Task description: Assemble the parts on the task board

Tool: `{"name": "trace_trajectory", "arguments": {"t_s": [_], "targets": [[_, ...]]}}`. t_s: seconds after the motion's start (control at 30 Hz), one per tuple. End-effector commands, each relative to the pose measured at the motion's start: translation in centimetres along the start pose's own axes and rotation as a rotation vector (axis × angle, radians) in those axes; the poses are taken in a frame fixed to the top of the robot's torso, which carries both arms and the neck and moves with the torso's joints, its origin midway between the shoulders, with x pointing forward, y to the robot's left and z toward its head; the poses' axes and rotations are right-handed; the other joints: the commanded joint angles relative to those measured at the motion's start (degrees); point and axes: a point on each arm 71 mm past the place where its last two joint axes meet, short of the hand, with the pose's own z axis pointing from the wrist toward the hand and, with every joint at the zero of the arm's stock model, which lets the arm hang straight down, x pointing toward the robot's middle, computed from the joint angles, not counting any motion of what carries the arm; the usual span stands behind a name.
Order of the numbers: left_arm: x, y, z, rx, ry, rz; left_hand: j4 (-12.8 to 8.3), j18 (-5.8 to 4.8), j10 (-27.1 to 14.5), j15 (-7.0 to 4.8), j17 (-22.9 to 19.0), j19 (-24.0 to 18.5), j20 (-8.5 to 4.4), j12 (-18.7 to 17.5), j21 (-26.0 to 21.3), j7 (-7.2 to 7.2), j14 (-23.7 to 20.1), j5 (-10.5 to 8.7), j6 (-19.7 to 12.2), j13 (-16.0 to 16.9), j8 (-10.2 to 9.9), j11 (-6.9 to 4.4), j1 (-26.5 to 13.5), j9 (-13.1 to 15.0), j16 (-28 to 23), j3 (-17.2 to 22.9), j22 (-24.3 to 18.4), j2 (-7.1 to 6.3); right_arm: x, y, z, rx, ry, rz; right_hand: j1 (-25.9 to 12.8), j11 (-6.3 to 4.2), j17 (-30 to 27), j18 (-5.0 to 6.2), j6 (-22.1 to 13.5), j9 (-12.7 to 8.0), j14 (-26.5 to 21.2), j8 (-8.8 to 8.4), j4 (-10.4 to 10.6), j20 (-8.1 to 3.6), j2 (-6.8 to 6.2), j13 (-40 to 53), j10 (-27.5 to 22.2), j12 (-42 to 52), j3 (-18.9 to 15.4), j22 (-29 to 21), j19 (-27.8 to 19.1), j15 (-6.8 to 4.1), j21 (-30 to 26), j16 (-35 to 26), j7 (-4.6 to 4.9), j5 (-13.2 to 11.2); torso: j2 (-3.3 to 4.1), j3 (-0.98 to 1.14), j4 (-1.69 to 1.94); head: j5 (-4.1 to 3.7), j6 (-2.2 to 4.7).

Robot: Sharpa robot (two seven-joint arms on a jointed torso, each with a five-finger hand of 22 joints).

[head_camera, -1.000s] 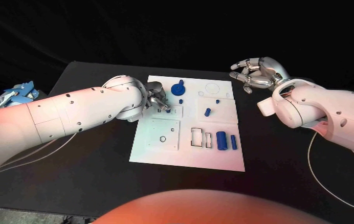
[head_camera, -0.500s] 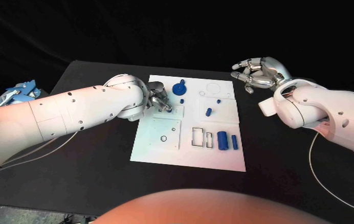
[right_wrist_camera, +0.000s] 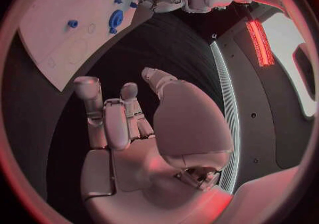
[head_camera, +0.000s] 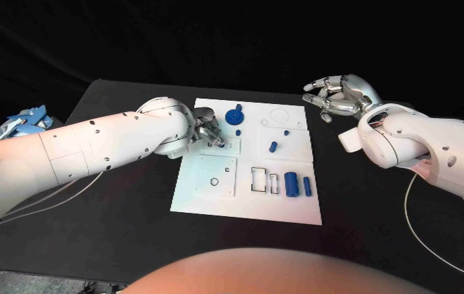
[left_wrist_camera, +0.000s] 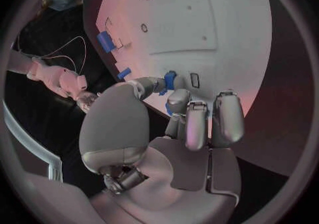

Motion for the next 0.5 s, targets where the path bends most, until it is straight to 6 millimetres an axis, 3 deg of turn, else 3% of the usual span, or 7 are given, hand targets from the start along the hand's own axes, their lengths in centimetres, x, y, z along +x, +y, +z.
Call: {"name": "trace_trajectory", "arguments": {"t_s": [0.03, 0.5], "targets": [[0.42, -0.17, 0.12, 0.002, 0.032, -0.007, -11.0, -0.61, 0.5, -0.54, 8.6, 0.4, -0.02, 0.4, 0.2, -0.49, 4.4, -0.11, 0.5, 0.2, -0.1, -0.09, -0.2, 0.0, 0.3, 10.7, 0.0, 0.46, 0.11, 0.07, 0.01, -0.012, 0.005, -0.002, -0.5, -0.16, -0.1, 0.07, -0.3, -0.1, 0.0, 0.2, 0.4, -0.01, 0.08, 0.0, -0.1, 0.3, -0.1, -0.1, -0.3, -0.25, -0.2, -0.3, 0.11, 0.4, 0.05, -0.01, -0.04, -0.01, 0.0], [0.53, -0.5, 0.53, -0.001, 0.053, -0.016, -9.8, -0.78, 1.6, -0.79, 9.4, 0.8, -0.16, 1.0, 0.3, -0.97, 4.6, -0.57, 0.6, 1.2, -0.1, -0.45, -1.0, 0.6, 0.7, 8.3, 0.8, 1.45, 0.13, 0.03, -0.01, -0.012, 0.004, -0.001, -0.5, -0.16, -0.1, 0.07, -0.3, -0.1, 0.0, 0.2, 0.4, -0.01, 0.08, 0.0, -0.1, 0.3, -0.1, -0.1, -0.3, -0.25, -0.2, -0.3, 0.11, 0.4, -0.05, 0.04, -0.03, -0.19, 0.0]]}}
